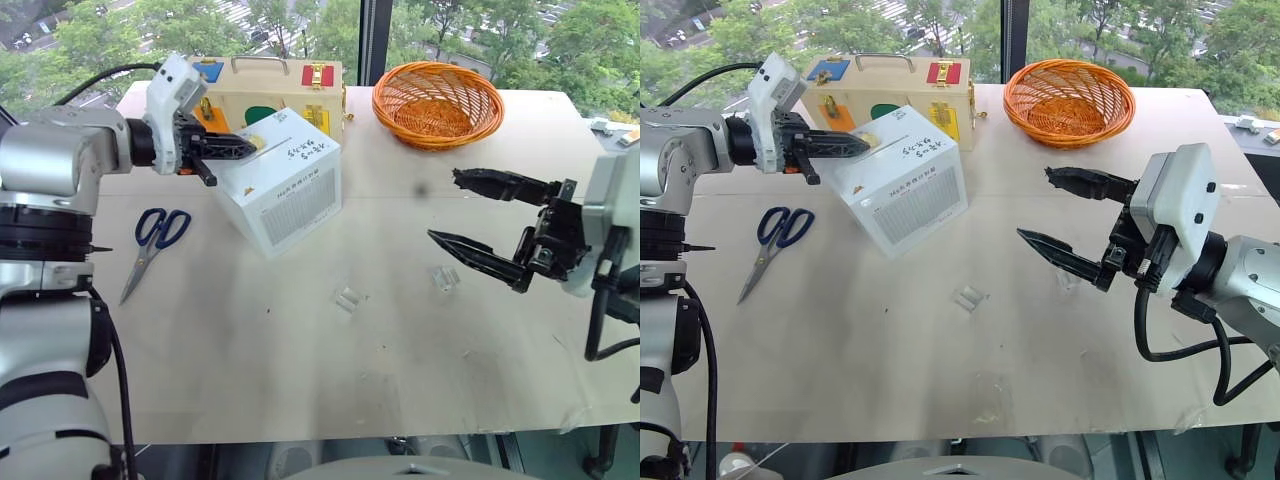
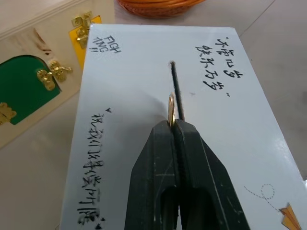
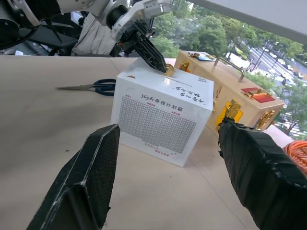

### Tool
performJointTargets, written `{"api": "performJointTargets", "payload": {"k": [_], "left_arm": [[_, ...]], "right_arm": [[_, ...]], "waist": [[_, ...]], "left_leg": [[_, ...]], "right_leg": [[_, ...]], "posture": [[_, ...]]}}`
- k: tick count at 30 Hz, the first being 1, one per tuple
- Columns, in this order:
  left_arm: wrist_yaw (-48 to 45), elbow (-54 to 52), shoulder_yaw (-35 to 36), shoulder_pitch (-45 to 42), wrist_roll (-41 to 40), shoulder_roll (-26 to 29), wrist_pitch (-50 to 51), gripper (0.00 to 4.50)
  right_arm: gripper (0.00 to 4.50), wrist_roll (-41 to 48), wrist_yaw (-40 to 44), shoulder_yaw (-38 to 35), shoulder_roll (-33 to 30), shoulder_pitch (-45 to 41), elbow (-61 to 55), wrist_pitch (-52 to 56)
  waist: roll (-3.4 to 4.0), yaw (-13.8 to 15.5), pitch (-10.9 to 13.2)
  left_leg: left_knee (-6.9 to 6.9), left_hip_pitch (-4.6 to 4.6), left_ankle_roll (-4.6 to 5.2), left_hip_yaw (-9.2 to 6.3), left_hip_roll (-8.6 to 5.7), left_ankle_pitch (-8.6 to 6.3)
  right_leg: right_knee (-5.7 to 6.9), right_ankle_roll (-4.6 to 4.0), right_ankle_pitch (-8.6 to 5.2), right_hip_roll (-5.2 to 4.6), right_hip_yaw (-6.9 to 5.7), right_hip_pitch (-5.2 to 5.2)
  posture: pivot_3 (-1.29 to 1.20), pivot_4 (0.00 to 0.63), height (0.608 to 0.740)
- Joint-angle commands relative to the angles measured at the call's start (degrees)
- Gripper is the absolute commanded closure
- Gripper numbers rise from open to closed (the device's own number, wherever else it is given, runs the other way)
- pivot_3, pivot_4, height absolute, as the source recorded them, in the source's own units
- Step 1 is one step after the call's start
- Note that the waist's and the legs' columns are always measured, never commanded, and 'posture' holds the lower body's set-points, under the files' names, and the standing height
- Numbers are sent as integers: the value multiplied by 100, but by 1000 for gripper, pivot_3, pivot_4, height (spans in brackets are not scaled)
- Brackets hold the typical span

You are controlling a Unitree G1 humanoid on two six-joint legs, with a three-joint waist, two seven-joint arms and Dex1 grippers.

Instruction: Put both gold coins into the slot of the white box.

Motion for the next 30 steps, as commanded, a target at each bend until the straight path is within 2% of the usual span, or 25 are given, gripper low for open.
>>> {"api": "performJointTargets", "payload": {"k": [1, 14, 27, 30], "left_arm": [[-121, -156, 181, -72, -31, 22, 222, 4500], [-106, -215, -22, 35, 541, -36, -189, 4500], [-293, -251, -63, -40, 768, -170, -291, 4500], [-171, -242, -14, -38, 849, -194, -328, 3642]], "right_arm": [[1007, 68, -44, -111, -74, -44, -69, -132], [1007, 165, -23, -169, -139, 86, -110, -139], [1007, 209, -52, -220, -171, 238, -156, -158], [944, 224, -50, -251, -179, 292, -162, -165]], "waist": [[0, -1, 0], [0, -1, 0], [-1, 11, -2], [-1, 12, -3]], "left_leg": [[0, 0, 0, -1, 0, 0], [3, 5, 0, -4, 0, 0], [8, 7, 0, -4, 0, 0], [9, 8, 0, -4, 0, 0]], "right_leg": [[0, 0, 0, 0, 0, 0], [10, 0, 0, 0, 4, 0], [18, 0, 0, 0, 5, 2], [19, 0, 0, 0, 5, 2]], "posture": [[0, 150, 740], [0, 150, 740], [0, 150, 740], [0, 150, 740]]}}
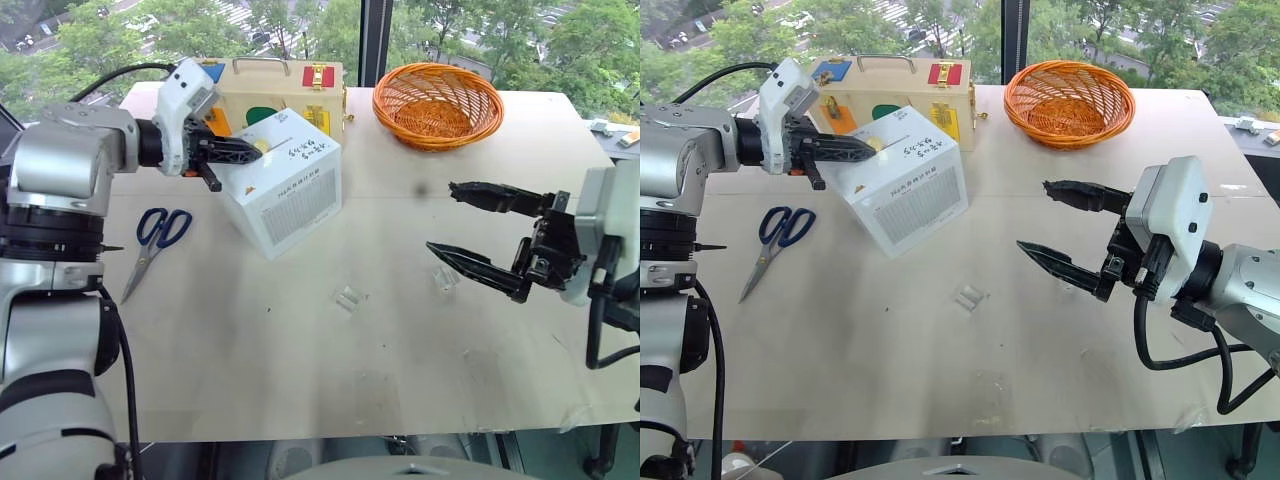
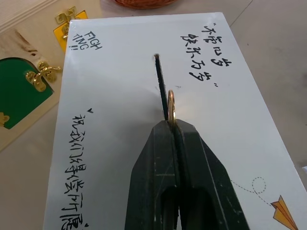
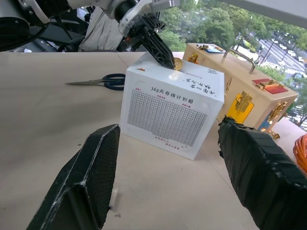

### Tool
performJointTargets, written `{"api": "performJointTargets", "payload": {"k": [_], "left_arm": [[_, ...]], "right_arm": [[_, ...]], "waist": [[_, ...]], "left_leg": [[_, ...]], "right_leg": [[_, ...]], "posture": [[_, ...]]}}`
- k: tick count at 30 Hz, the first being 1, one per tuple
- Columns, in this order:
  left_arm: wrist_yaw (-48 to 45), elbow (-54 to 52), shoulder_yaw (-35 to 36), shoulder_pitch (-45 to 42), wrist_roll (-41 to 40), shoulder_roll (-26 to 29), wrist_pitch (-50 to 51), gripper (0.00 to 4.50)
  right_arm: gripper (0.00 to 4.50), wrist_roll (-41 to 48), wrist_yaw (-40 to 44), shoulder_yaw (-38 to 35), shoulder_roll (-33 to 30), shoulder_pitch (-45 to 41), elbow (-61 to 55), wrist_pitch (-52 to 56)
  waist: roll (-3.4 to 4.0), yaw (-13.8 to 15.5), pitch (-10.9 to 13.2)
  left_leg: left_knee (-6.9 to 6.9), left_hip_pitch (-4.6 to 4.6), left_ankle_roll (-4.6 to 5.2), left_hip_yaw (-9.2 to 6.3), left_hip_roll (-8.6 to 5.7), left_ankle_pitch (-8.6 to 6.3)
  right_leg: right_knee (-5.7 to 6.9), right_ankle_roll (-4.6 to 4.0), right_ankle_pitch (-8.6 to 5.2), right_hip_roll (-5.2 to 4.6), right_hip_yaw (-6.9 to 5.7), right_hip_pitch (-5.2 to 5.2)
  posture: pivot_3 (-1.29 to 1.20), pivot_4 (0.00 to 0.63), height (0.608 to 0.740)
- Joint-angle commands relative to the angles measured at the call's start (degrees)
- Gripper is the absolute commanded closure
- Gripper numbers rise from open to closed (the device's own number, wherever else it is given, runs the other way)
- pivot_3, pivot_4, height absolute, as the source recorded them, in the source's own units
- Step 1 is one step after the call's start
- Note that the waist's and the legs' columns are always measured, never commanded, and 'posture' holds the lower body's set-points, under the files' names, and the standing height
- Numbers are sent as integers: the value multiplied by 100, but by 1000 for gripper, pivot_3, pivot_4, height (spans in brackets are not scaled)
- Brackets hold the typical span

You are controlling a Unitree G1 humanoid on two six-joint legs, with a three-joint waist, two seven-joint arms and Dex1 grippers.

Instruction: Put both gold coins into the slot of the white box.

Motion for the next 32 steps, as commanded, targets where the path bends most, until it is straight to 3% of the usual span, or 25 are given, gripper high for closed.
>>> {"api": "performJointTargets", "payload": {"k": [1, 5, 9, 14, 20, 28, 32], "left_arm": [[121, -86, 12, -37, 168, -13, -30, 3414], [184, -335, 245, 33, 12, -62, -21, 1790], [392, -943, 1053, 48, -771, -474, 153, 1790], [1065, -3323, 2143, 813, -2891, -1370, 1561, 1790], [2023, -4991, 2713, 2676, -3684, -1630, 1765, 1790], [1791, -5747, 3275, 5658, -3219, -1219, 771, 1790], [1665, -5669, 3232, 6392, -2904, -1173, 180, 1790]], "right_arm": [[944, 67, -44, -256, -73, 51, -115, -153], [944, 14, -12, -279, -68, 172, -133, -183], [944, -226, -68, -324, -72, 361, -194, -220], [944, -682, 17, -703, 132, 1339, -356, -380], [944, -1200, 552, -1577, 475, 2911, -416, -717], [944, -1833, 1597, -2628, 1017, 4617, -111, -1332], [944, -2149, 1919, -2725, 1180, 5024, 6, -1616]], "waist": [[0, 0, 0], [0, -5, 0], [-5, 5, 3], [-5, 18, 0], [-4, -46, -2], [-5, -38, -6], [-9, -24, -11]], "left_leg": [[1, 0, 0, 0, 0, 0], [5, 3, 0, 0, 0, 0], [11, -3, 0, -5, 1, 0], [15, -7, 0, -10, 3, 0], [16, 14, 0, -7, -4, -1], [-1, 110, -1, 1, 7, -1], [0, 115, -2, 1, 6, -1]], "right_leg": [[1, 0, 0, 0, 0, 0], [16, 0, 0, 0, 0, 0], [18, 0, 0, 0, -4, -1], [8, 4, -1, -8, 6, 1], [43, 20, -11, -19, 14, 5], [40, 9, -38, -9, 28, 77], [34, 1, -33, -18, 42, 74]], "posture": [[0, 150, 740], [0, 150, 740], [0, 150, 740], [0, 150, 740], [0, 150, 740], [0, 150, 740], [0, 150, 740]]}}
